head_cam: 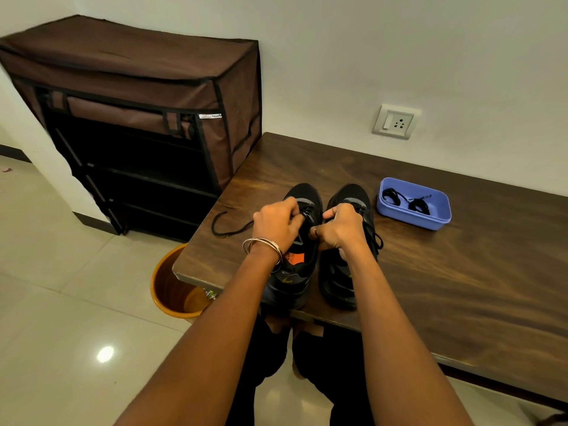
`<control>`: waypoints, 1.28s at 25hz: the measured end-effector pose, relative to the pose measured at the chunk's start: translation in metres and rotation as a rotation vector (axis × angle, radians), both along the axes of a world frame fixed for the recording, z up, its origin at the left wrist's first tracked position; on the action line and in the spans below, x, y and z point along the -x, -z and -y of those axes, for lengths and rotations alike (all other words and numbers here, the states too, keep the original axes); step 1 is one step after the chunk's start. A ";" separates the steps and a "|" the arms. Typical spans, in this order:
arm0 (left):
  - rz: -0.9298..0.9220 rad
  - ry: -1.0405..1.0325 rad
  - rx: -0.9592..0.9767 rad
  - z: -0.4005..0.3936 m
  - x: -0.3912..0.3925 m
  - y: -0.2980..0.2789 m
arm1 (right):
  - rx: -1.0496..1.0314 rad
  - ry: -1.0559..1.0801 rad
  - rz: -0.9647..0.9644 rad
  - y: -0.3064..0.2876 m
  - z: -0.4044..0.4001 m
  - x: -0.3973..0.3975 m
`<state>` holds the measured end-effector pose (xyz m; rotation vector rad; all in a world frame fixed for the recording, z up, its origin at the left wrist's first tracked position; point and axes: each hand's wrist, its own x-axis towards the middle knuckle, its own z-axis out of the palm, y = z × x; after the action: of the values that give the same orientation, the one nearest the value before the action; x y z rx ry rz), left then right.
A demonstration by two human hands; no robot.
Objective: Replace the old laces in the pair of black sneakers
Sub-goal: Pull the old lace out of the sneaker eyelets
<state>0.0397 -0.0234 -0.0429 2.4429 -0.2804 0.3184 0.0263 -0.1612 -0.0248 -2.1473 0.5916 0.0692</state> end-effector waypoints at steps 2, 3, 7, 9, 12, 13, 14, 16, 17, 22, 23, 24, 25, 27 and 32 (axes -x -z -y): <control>-0.111 -0.184 0.238 -0.001 -0.003 -0.001 | 0.019 -0.005 0.003 0.001 -0.001 -0.001; -0.153 -0.227 0.303 -0.001 -0.004 0.001 | 0.021 -0.009 0.005 0.002 -0.002 -0.001; -0.203 -0.178 0.475 0.004 -0.003 0.001 | 0.030 -0.018 -0.006 0.003 -0.003 -0.002; -0.119 -0.051 0.238 0.001 -0.003 0.000 | 0.064 -0.046 0.005 -0.002 -0.004 0.000; -0.090 0.134 -0.253 -0.004 0.002 -0.013 | 0.142 -0.105 0.010 -0.009 -0.003 0.004; -0.060 0.163 -0.346 -0.005 0.003 -0.015 | 0.147 -0.121 0.015 -0.010 -0.003 0.005; -0.016 0.167 -0.412 -0.005 0.005 -0.016 | 0.158 -0.138 0.022 -0.009 -0.004 0.007; 0.047 0.156 -0.478 -0.002 0.008 -0.017 | 0.180 -0.160 0.033 -0.008 -0.006 0.011; 0.039 0.133 -0.428 -0.001 0.011 -0.017 | 0.191 -0.160 0.034 -0.006 -0.007 0.012; -0.206 -0.132 0.838 0.002 0.000 -0.014 | 0.237 -0.145 0.000 0.001 -0.005 0.001; -0.284 -0.205 1.153 0.001 -0.001 -0.018 | 0.238 -0.146 -0.011 0.002 -0.005 0.000; -0.366 -0.265 1.389 0.000 -0.003 -0.021 | 0.238 -0.146 -0.019 0.003 -0.004 -0.002; -0.414 -0.305 1.515 -0.001 -0.004 -0.023 | 0.233 -0.148 -0.024 0.004 -0.004 -0.003; -0.362 -0.284 1.404 -0.005 -0.001 -0.025 | 0.209 -0.150 -0.030 0.004 -0.003 -0.004; -0.082 0.051 -0.125 -0.013 0.004 -0.016 | 0.209 -0.161 -0.032 0.004 -0.002 -0.004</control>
<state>0.0352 -0.0104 -0.0267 2.5598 -0.3353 0.1834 0.0307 -0.1592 -0.0288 -2.3981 0.4594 0.1351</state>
